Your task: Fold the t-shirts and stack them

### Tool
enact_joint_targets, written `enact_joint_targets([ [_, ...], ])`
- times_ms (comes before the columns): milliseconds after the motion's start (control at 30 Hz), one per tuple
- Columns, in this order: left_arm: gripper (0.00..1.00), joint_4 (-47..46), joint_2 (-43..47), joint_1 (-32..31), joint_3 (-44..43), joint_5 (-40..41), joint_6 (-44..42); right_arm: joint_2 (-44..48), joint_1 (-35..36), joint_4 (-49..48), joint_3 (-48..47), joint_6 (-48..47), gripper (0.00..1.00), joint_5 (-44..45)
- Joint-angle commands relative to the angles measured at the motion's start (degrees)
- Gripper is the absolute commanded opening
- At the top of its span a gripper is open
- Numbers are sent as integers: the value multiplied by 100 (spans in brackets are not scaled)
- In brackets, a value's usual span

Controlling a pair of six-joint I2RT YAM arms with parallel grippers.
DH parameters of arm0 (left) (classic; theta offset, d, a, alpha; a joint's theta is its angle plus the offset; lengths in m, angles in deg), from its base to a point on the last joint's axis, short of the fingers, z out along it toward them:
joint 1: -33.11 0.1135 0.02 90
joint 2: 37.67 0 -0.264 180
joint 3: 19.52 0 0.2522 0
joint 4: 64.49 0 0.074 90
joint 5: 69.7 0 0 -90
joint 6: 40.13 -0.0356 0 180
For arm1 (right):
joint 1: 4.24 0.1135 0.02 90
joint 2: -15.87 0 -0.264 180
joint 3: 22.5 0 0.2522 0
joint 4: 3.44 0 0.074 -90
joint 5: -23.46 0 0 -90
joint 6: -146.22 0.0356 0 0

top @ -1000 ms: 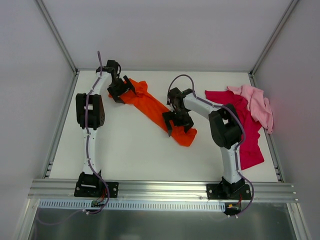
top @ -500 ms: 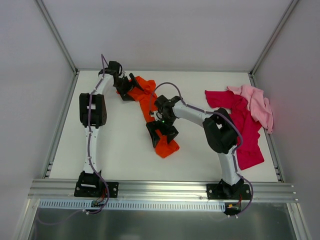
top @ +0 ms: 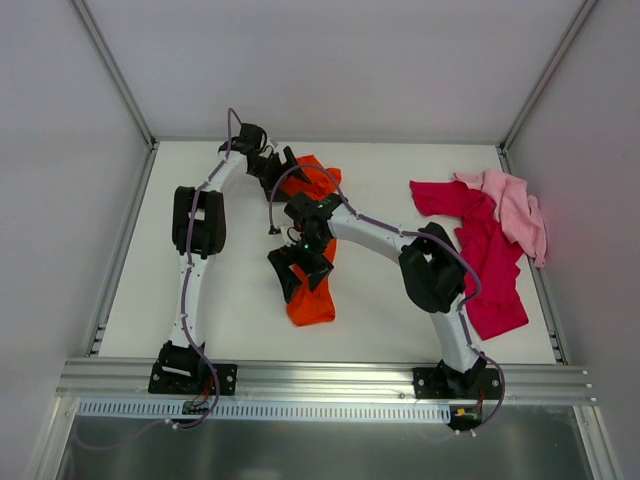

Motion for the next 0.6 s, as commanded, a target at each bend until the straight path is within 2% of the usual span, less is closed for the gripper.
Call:
enact_joint_targets([
  [0,86,94,41,-4,-171,-105,-134,-2,23,295,-144,-192,100,163],
  [133,88,393,513,-13,75,685,-486,261,23,154,67,-253,100,1190],
  [167,89,437,628,5,154,879,-547,340,23,102,102,-262,100,1749],
  [267,90,420,1121,101,514,1337,-601,850,-64,-92,120,-324,100,2560],
  [400,90,261,1805,338,919,1574,-635,1132,-451,197,-861,-298,100,2941],
  [500,90,384,2157,383,1006,1514,-592,1351,-697,189,-1258,-210,100,3685],
  [567,90,271,2447,339,1574,1426,-574,1317,-916,276,-1505,-53,100,4310],
])
